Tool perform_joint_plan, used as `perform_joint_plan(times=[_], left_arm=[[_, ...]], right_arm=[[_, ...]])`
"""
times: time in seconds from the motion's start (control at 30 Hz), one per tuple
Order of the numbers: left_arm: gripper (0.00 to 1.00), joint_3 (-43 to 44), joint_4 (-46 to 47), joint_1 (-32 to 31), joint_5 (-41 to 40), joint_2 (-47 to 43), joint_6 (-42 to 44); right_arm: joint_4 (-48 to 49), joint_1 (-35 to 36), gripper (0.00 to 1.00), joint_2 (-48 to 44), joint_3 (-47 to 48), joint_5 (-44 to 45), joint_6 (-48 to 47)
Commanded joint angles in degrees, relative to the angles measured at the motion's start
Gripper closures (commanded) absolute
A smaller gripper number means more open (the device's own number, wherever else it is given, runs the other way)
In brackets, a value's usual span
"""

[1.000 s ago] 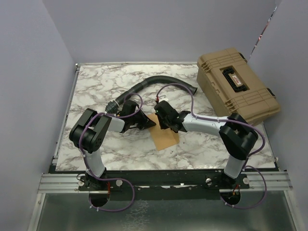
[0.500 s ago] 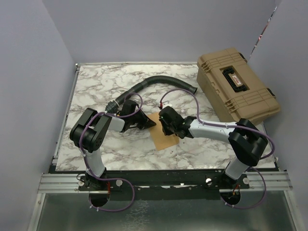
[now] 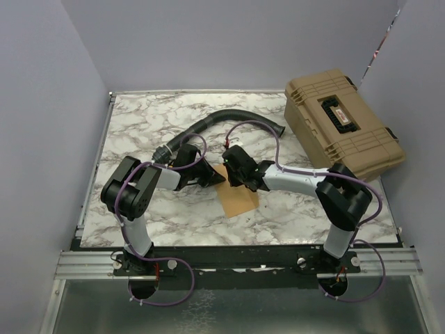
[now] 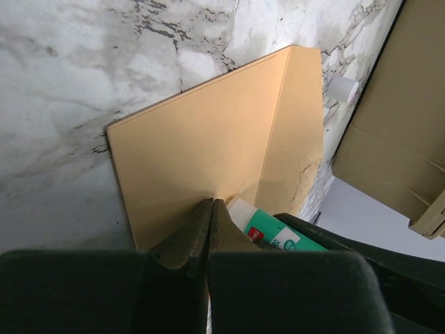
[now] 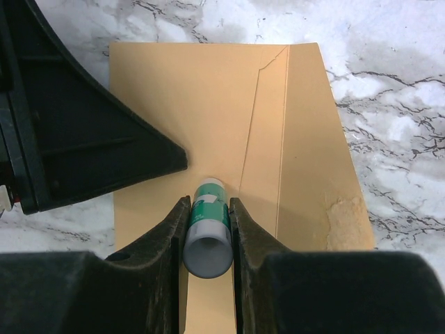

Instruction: Place the letter into the envelope and seal it

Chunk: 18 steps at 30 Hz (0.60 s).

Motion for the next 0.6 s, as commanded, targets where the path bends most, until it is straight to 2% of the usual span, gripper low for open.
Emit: perform_joint_plan(times=[0.0,0.17,0.3,0.4,0.57], left_arm=[[1.00,-1.39,-11.71,-0.23,-4.82,3.34,5.12],[1.00,0.06,-12.79,-0.24,-4.58,1.60,7.75],[0.99,2.98,-12.79,-0.31,-0.36,-0.04,10.56],[0.91,5.38,-12.81,-0.36,3.11,-2.43,12.15],[0.67,9.23,-14.65,-0.33,9.50,-6.23,14.76]], right_arm=[[-0.99,-1.01,0.99,-2.77,0.57,-1.34,2.94],[-0.71,-3.87,0.99,-13.53,-3.82,-4.51,7.03],[-0.52,-6.55,0.99,-19.99,-8.51,-3.97,10.79],[-3.46,-10.38,0.99,-22.02,-10.89,-3.20,15.83],[-5.08,-18.08,1.00,-24.19,-14.07,-5.22,23.90]])
